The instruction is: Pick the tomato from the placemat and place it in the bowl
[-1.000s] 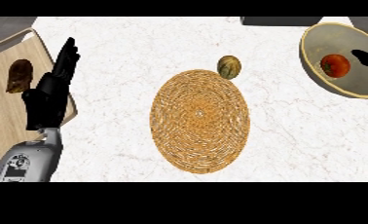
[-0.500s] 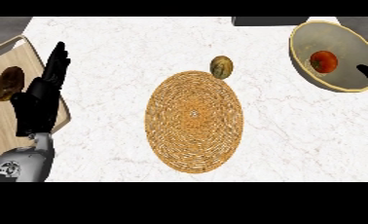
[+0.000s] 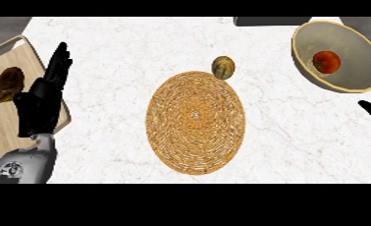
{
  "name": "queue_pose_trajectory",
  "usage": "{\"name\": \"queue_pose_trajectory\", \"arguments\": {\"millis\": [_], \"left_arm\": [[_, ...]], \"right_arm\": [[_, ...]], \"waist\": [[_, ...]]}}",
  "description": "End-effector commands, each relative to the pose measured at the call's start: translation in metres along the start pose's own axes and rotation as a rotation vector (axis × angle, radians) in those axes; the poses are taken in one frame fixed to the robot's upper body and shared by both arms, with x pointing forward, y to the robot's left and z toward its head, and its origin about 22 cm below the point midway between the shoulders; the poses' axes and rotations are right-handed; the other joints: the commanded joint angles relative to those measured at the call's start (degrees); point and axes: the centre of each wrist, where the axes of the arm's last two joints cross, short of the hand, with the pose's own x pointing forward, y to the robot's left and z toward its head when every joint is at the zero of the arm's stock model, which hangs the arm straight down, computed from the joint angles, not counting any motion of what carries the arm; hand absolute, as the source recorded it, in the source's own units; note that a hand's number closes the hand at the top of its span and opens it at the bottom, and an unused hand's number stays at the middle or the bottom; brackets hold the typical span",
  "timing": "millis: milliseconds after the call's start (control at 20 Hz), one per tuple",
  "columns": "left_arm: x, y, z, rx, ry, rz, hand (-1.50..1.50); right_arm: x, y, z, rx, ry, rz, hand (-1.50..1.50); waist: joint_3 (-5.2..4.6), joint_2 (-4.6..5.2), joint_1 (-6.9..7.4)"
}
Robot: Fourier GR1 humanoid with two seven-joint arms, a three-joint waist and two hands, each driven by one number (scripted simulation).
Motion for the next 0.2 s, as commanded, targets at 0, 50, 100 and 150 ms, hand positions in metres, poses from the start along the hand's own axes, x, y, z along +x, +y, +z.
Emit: {"name": "queue_pose_trajectory", "arguments": {"millis": [0,50,100,150], "left_arm": [[-0.007,0.002,-0.003,0.008,-0.011,-0.007,0.00],[-0.014,0.000,0.013,-0.017,0.002,-0.003,0.00],[-0.009,-0.008,-0.011,-0.010,-0.008,0.001,0.00],[-0.006,0.007,-0.011,0.003,-0.002,-0.005,0.00]], "right_arm": [[-0.007,-0.020,0.041,0.013,-0.011,-0.021,-1.50],[0.010,-0.009,0.044,-0.015,-0.017,-0.015,-1.50],[0.017,-0.014,0.047,0.006,-0.004,-0.019,-1.50],[0.015,-0.010,0.065,0.001,-0.007,-0.041,-1.50]], "waist": [[0.04,0.22,0.49],[0.03,0.22,0.78],[0.03,0.28,0.59],[0.03,0.25,0.58]]}}
